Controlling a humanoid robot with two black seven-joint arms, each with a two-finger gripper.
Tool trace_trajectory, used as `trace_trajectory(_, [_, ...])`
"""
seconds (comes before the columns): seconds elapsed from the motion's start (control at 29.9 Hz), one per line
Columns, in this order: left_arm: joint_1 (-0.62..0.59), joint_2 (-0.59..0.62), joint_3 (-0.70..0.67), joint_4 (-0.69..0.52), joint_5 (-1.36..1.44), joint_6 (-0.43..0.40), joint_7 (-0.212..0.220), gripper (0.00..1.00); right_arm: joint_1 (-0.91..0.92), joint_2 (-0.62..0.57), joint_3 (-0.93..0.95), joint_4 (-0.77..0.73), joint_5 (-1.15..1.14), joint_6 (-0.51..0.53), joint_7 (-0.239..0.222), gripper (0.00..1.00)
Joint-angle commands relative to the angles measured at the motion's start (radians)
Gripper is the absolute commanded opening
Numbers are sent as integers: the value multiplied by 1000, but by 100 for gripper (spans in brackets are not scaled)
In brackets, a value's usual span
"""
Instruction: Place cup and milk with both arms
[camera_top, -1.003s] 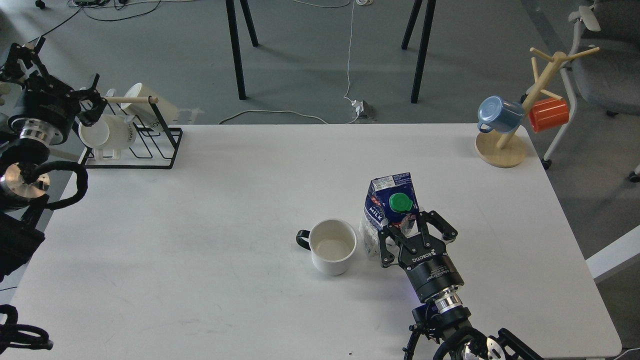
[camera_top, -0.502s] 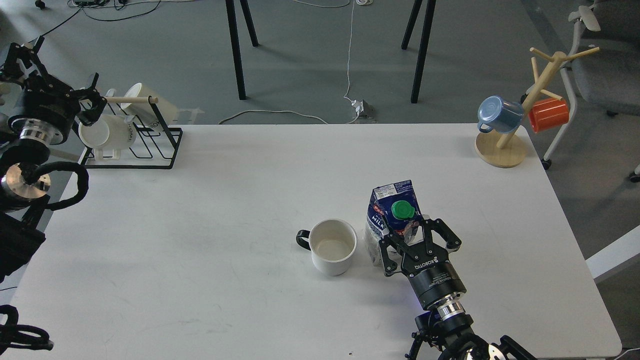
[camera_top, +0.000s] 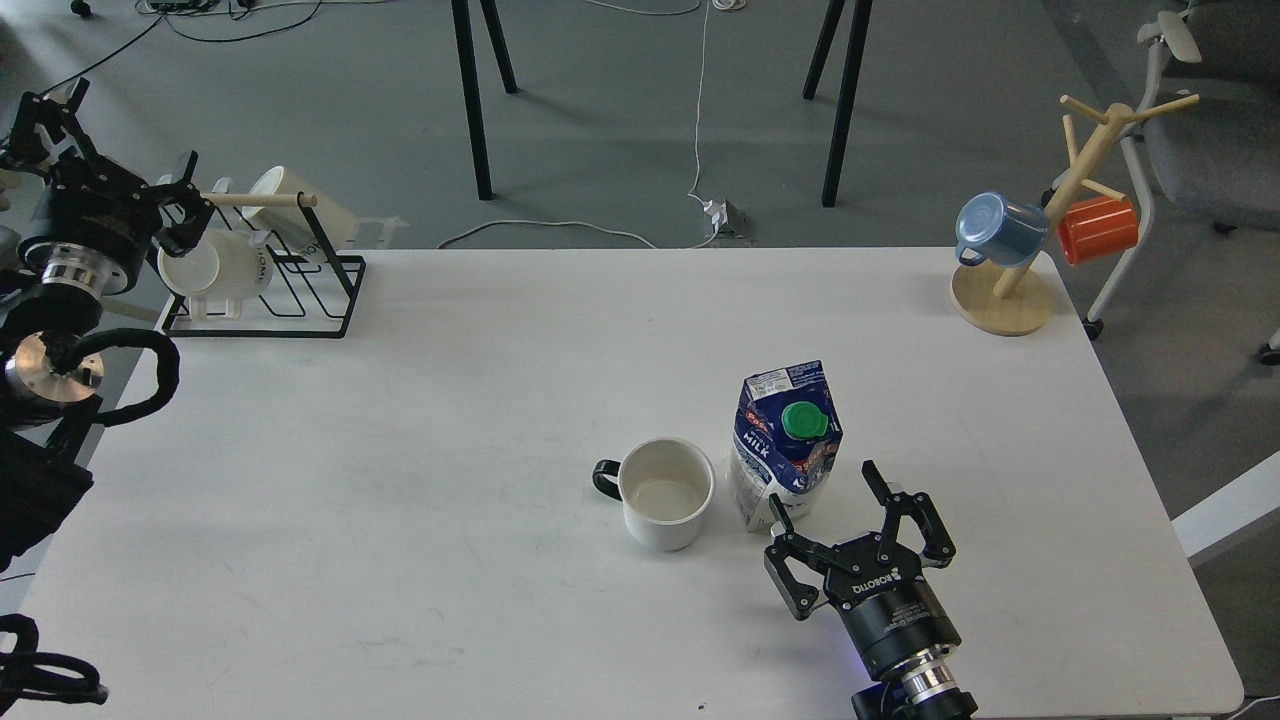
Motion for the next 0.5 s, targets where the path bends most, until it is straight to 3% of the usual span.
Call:
trace_trajectory(0.0, [0, 1, -3, 0, -5, -4, 1, 100, -74, -118, 55, 86, 1, 0, 2, 98])
trace_trajectory(0.23, [0, -8, -14, 0, -7, -9, -1, 100, -66, -317, 282, 120, 21, 0, -12, 98])
trace_trajectory(0.47, [-1, -22, -17, 0, -37, -9, 4, 100, 255, -354, 470, 31, 26, 0, -3, 98])
